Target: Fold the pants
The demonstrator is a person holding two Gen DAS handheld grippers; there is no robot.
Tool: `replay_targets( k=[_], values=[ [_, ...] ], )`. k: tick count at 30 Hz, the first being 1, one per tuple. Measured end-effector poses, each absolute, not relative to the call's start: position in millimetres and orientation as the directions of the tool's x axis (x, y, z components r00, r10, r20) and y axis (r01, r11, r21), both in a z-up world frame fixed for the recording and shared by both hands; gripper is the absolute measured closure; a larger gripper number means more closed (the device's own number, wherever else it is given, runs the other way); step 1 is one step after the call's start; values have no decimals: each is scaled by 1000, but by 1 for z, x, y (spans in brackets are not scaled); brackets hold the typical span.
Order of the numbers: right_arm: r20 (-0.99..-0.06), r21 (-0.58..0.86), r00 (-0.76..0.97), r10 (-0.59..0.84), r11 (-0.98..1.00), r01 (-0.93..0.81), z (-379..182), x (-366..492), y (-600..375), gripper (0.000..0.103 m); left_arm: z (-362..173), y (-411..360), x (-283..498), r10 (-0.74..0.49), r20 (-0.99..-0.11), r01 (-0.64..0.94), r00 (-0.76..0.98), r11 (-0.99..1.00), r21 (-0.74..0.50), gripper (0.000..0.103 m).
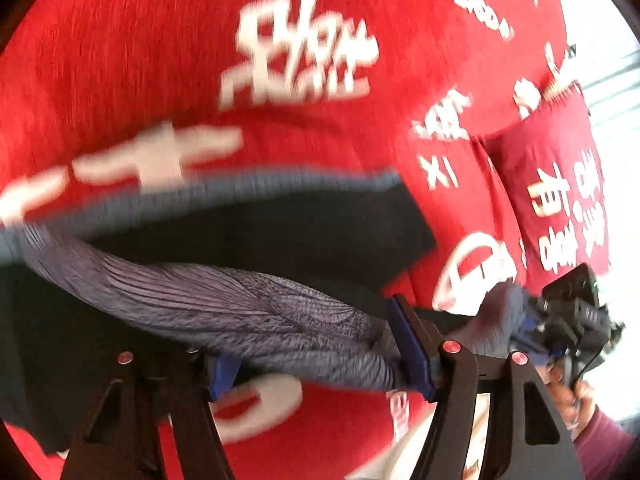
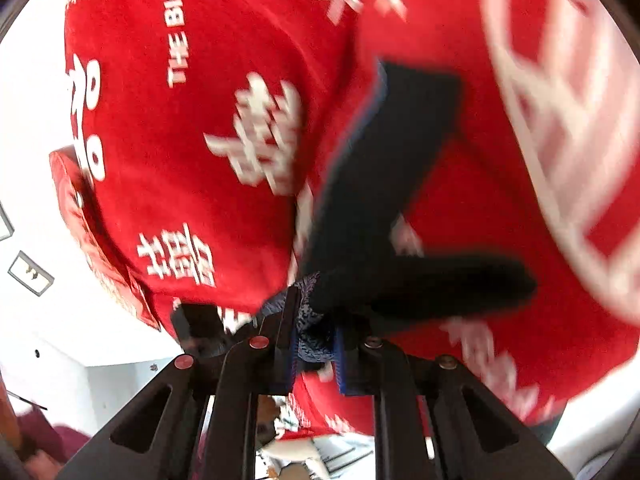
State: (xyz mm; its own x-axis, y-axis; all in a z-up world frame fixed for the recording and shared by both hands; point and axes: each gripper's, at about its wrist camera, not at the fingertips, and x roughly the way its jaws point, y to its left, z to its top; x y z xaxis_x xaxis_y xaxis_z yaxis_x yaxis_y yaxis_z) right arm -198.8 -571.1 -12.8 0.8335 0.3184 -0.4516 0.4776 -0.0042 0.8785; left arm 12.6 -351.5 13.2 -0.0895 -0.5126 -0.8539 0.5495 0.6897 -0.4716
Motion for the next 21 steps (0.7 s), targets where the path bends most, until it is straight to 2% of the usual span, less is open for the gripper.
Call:
replay_targets(
  k=[2, 5, 6, 7, 8, 9, 10, 13, 16, 18, 21],
  values=[
    [-460, 880, 834, 303, 28, 475, -7, -170, -608, 87, 29, -357, 33, -521, -853, 542, -21, 711, -448, 33],
    [-528, 845, 791, 308, 103, 524, -6, -119, -651, 83, 52, -352, 55, -506, -855, 551, 112, 748, -370, 23],
    [-571, 818, 760, 308, 134, 560, -7, -104, -661, 81, 59, -349, 61, -499, -853, 556, 155, 757, -342, 23],
    [-617, 785, 726, 304, 168, 596, -9, -91, -669, 68, 63, -346, 66, -484, -856, 560, 183, 767, -314, 23],
    [-657, 753, 697, 288, 201, 626, -8, -79, -675, 45, 62, -344, 69, -470, -861, 560, 194, 774, -296, 23],
    [-688, 726, 676, 266, 235, 647, -6, -70, -681, 34, 59, -341, 73, -450, -871, 555, 197, 784, -279, 23],
    [-700, 714, 671, 246, 262, 649, -2, -66, -684, 28, 51, -337, 77, -418, -888, 542, 193, 800, -258, 23],
    [-720, 689, 662, 209, 339, 641, 10, -61, -682, 28, 14, -327, 75, -300, -939, 501, 171, 847, -180, 23],
    [-737, 675, 636, 229, 304, 673, -6, -80, -673, 29, -25, -313, 65, -197, -971, 445, 133, 887, -119, 23],
    [-759, 650, 600, 253, 245, 719, -34, -102, -661, 34, -45, -302, 59, -164, -981, 408, 104, 907, -108, 23],
    [-757, 635, 581, 299, 130, 761, -79, -124, -651, 53, -64, -295, 54, -131, -988, 396, 84, 914, -87, 23]
  ],
)
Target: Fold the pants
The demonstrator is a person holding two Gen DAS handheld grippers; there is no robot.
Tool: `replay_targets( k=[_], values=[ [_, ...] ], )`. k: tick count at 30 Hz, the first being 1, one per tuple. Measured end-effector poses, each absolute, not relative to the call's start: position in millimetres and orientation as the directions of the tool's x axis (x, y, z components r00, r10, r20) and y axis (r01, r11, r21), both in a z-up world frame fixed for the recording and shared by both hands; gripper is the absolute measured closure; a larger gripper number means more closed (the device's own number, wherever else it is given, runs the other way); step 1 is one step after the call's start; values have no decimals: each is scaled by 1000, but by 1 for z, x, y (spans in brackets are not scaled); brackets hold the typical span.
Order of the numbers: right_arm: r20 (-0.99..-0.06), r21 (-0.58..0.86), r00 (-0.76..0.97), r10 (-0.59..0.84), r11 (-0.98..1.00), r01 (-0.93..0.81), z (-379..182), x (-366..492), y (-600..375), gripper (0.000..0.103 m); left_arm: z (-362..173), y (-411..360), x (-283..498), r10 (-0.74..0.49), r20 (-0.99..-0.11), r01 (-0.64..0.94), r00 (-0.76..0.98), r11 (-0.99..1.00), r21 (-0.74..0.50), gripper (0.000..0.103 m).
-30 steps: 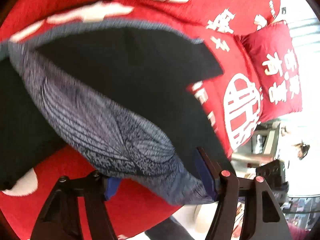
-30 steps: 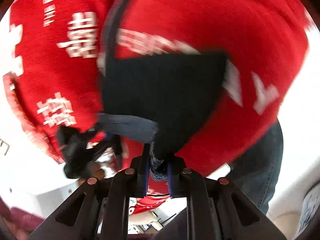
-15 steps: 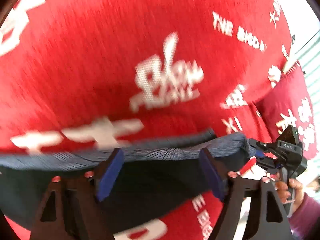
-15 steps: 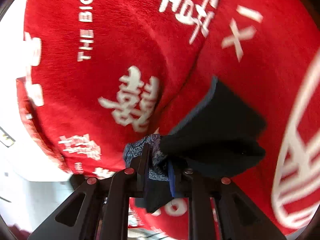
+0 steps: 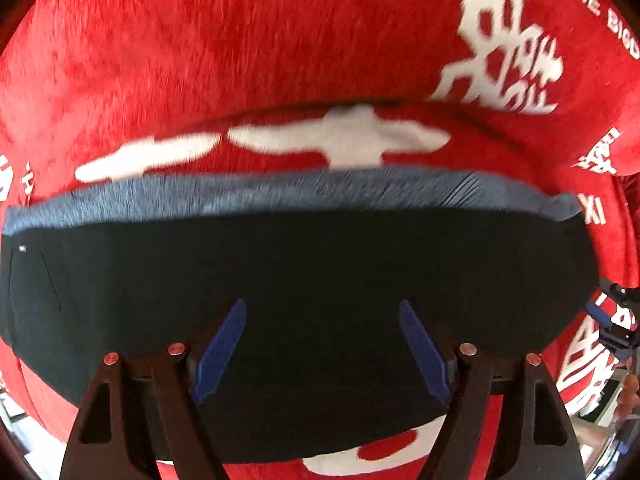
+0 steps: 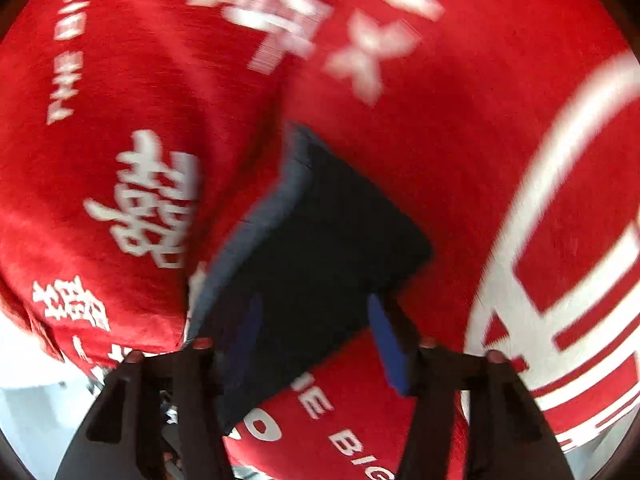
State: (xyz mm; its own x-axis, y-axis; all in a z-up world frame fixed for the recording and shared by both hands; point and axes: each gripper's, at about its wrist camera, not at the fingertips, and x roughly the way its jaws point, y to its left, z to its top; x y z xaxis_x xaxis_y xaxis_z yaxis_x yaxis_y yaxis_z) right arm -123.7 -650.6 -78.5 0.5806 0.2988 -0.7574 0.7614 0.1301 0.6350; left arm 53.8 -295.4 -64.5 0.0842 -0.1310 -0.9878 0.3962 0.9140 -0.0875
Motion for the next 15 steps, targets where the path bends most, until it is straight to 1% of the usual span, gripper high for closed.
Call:
replay_targets(
  k=[1, 2, 3, 4, 6, 8, 9, 10, 11, 12, 14, 15],
  values=[
    [-751, 639, 587, 301, 110, 761, -89, -127, -650, 61, -68, -295, 54, -126, -989, 395, 77, 915, -85, 23],
    [-749, 641, 589, 303, 108, 760, -96, -125, -650, 66, -70, -295, 54, -124, -990, 395, 69, 915, -87, 23],
    [-748, 643, 589, 307, 114, 757, -100, -121, -650, 89, -69, -296, 55, -128, -990, 398, 63, 913, -93, 23],
    [-738, 656, 598, 312, 123, 745, -98, -117, -651, 95, -66, -297, 55, -139, -988, 408, 69, 907, -99, 23],
    [-714, 694, 637, 291, 172, 699, -77, -116, -651, 95, -63, -299, 54, -135, -987, 436, 84, 896, -86, 23],
    [-760, 646, 582, 288, 242, 724, -68, -119, -648, 95, -72, -301, 53, -102, -992, 460, 67, 886, -60, 23],
    [-794, 602, 529, 299, 272, 750, -74, -122, -645, 94, -79, -301, 53, -84, -995, 465, 53, 884, -50, 23],
    [-814, 571, 486, 317, 284, 771, -83, -125, -643, 89, -85, -301, 52, -70, -997, 465, 45, 885, -41, 23],
    [-819, 556, 467, 334, 263, 788, -90, -130, -643, 87, -87, -299, 51, -74, -996, 462, 58, 886, -39, 20],
    [-792, 584, 497, 354, 204, 785, -97, -138, -644, 86, -87, -299, 50, -72, -995, 464, 69, 885, -32, 19],
    [-722, 659, 595, 353, 89, 747, -105, -152, -644, 60, -88, -298, 49, -74, -994, 469, 75, 883, -30, 19],
    [-708, 675, 621, 335, 63, 735, -109, -158, -644, 39, -89, -297, 49, -78, -994, 471, 79, 882, -31, 16]
  ],
)
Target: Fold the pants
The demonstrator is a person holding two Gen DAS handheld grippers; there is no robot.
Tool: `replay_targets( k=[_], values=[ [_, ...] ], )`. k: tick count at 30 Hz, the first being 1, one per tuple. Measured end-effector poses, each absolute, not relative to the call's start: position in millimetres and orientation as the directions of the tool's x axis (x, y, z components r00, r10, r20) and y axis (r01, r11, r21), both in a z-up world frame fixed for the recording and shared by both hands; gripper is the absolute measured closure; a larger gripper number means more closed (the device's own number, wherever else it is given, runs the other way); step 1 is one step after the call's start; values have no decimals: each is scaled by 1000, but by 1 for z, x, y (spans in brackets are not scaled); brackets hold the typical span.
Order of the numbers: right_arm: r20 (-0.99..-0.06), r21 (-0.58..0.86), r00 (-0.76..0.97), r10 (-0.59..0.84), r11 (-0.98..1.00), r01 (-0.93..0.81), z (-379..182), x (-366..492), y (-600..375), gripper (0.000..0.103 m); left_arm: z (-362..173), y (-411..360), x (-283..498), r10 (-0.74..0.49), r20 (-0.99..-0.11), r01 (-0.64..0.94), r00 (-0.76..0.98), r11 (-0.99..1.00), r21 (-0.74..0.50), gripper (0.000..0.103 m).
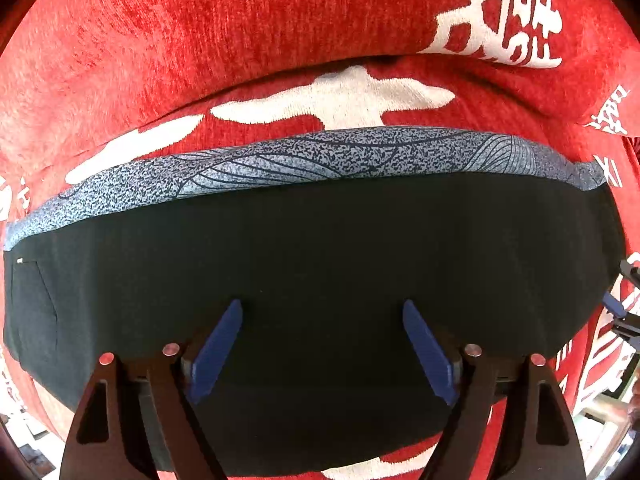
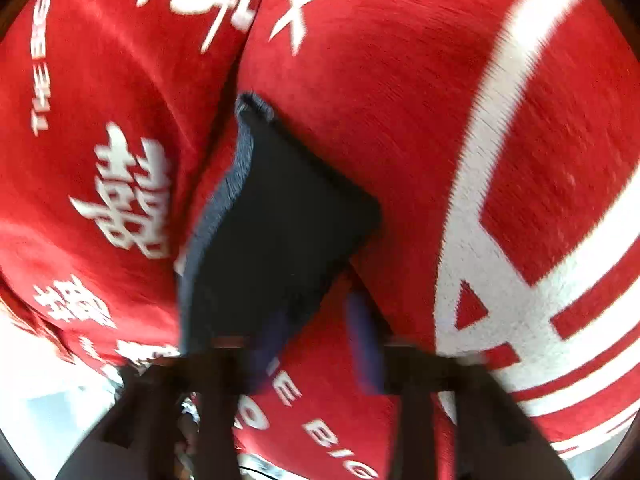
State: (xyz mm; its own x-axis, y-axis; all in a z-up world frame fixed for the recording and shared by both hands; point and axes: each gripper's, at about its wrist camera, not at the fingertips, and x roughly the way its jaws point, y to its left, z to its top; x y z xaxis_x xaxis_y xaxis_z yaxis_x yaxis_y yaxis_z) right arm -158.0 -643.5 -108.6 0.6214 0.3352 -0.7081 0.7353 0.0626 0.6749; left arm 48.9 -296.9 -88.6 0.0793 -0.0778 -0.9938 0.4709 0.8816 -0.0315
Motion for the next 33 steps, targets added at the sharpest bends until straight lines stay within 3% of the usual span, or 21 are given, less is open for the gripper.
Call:
replay_targets(
  k=[6, 7, 8, 10, 14, 16, 19, 21, 25, 33],
  values=[
    [-587, 777, 759, 281, -66, 626, -133, -152, -650, 49, -91, -297, 45, -72, -994, 475, 86, 880, -23, 11],
    [-568, 784, 774, 280, -102, 612, -138, -147, -653, 60, -90, -296, 45, -67, -994, 475, 85, 880, -19, 11],
    [-570, 771, 772, 282, -140, 621, -143, -143, -656, 90, -89, -295, 45, -58, -995, 470, 78, 883, -15, 11],
    [-548, 773, 788, 279, -191, 605, -136, -141, -662, 91, -90, -301, 47, -52, -997, 458, 59, 889, -19, 11],
    [-548, 818, 786, 286, -13, 575, -77, -135, -667, 91, -89, -307, 34, -61, -996, 484, 63, 875, -23, 11],
    [-590, 797, 756, 283, 49, 603, -68, -135, -671, 91, -92, -309, 31, -64, -995, 478, 79, 878, -18, 8],
    [-733, 667, 600, 319, 166, 727, -90, -127, -672, 90, -92, -311, 29, -57, -996, 479, 75, 878, -14, 6],
    [-800, 578, 504, 324, 195, 792, -104, -126, -672, 74, -88, -312, 30, -48, -997, 488, 67, 873, -9, 6],
    [-848, 517, 483, 218, 140, 844, -83, -149, -671, 56, -74, -300, 50, -38, -993, 428, 111, 904, 14, 6],
    [-870, 491, 457, 185, 237, 838, -48, -163, -652, 54, -90, -318, 105, 33, -978, 364, 205, 925, 108, 6]
  ],
)
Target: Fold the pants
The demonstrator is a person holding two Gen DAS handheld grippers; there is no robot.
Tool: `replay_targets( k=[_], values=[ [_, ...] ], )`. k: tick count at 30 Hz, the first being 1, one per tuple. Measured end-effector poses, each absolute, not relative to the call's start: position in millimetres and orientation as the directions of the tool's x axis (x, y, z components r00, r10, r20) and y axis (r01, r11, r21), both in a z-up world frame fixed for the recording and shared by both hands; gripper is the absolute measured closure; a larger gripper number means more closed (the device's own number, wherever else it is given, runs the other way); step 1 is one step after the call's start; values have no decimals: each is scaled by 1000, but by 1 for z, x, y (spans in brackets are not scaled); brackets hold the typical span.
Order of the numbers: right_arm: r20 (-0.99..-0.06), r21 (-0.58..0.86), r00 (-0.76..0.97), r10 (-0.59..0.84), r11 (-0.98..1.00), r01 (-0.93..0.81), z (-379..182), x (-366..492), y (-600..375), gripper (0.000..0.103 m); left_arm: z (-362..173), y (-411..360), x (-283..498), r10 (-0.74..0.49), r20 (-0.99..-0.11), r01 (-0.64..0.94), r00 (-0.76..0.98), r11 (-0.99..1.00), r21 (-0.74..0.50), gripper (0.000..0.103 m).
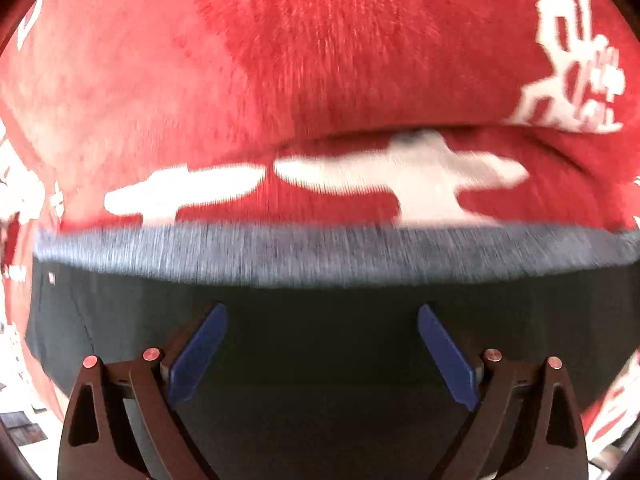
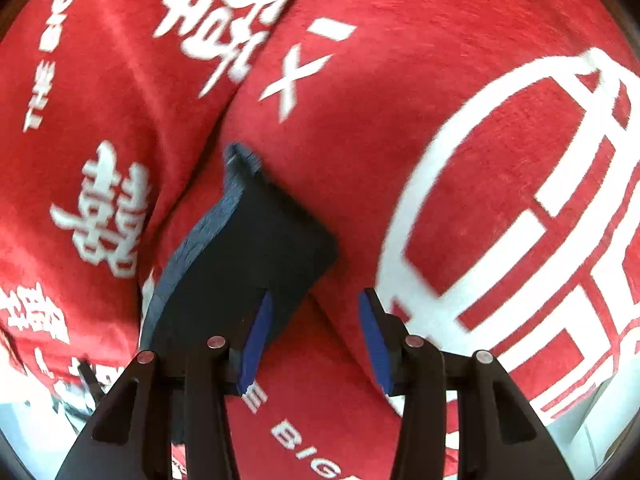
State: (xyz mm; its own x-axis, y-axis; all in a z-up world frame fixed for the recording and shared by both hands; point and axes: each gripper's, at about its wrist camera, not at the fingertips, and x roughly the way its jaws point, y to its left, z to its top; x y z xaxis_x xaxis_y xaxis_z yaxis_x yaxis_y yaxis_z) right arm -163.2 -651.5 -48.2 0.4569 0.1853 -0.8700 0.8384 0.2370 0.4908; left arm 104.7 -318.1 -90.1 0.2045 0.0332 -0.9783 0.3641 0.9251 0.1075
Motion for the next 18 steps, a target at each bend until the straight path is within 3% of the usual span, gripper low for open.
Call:
replay_targets(
  k=[2, 11, 18],
  values=[
    [-868, 496, 455, 201, 284, 821, -48, -155, -641, 54, -98, -321, 123, 35, -977, 342, 209, 934, 107, 0],
    [-816, 577, 473, 332, 427, 696, -38, -96, -580, 47, -64, -265, 152, 72, -970, 287, 231, 948, 139, 0],
    [-616, 777, 522, 589, 349, 524, -47, -27, -470, 47, -45, -160, 134, 89, -965, 307, 245, 937, 164, 0]
  ],
)
